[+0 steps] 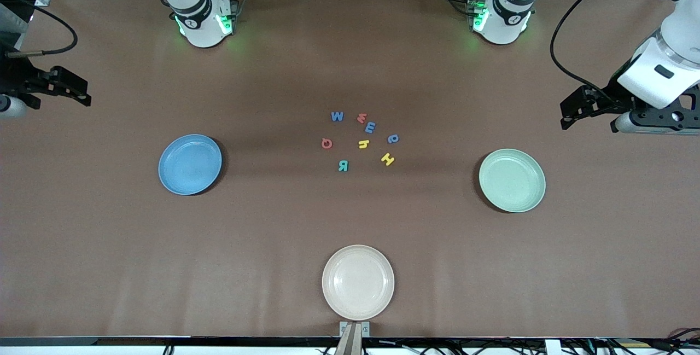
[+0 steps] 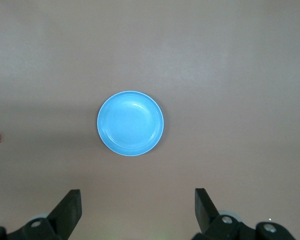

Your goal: Sort uppercase to blue plate, lowercase to green plate

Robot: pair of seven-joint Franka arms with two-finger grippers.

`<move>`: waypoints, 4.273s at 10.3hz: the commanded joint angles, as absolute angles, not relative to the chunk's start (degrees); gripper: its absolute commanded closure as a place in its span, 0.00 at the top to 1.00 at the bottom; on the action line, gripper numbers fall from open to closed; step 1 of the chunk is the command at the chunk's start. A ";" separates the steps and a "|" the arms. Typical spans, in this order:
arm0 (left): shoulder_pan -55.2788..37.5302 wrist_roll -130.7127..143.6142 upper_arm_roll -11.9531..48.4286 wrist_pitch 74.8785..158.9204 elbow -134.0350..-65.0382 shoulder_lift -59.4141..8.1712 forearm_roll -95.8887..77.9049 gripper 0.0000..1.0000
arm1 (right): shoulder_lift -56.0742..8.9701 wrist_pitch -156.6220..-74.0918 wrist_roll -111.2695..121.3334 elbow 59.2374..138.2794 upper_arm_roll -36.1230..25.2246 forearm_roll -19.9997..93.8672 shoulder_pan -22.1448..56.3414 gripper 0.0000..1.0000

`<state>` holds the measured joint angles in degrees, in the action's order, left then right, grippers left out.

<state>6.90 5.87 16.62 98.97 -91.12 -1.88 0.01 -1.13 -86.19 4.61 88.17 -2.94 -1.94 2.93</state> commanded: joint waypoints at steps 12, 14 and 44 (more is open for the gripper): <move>8.17 5.89 16.26 98.61 -90.79 -4.83 -1.14 1.00 | -2.46 -96.81 -43.57 101.65 23.35 3.87 10.37 1.00; 12.11 5.80 16.26 98.96 -90.70 -7.19 -1.14 1.00 | -2.55 -110.67 -51.12 110.52 27.93 3.60 11.16 1.00; -7.02 12.22 0.70 109.78 -93.24 -21.80 -1.49 1.00 | -33.13 -149.68 -68.91 117.86 21.71 -22.06 29.27 0.27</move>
<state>-5.98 11.08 1.03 108.99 -92.00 -22.10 -0.76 -32.04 -149.34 -67.07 118.74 22.52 -19.90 28.46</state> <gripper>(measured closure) 0.000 0.617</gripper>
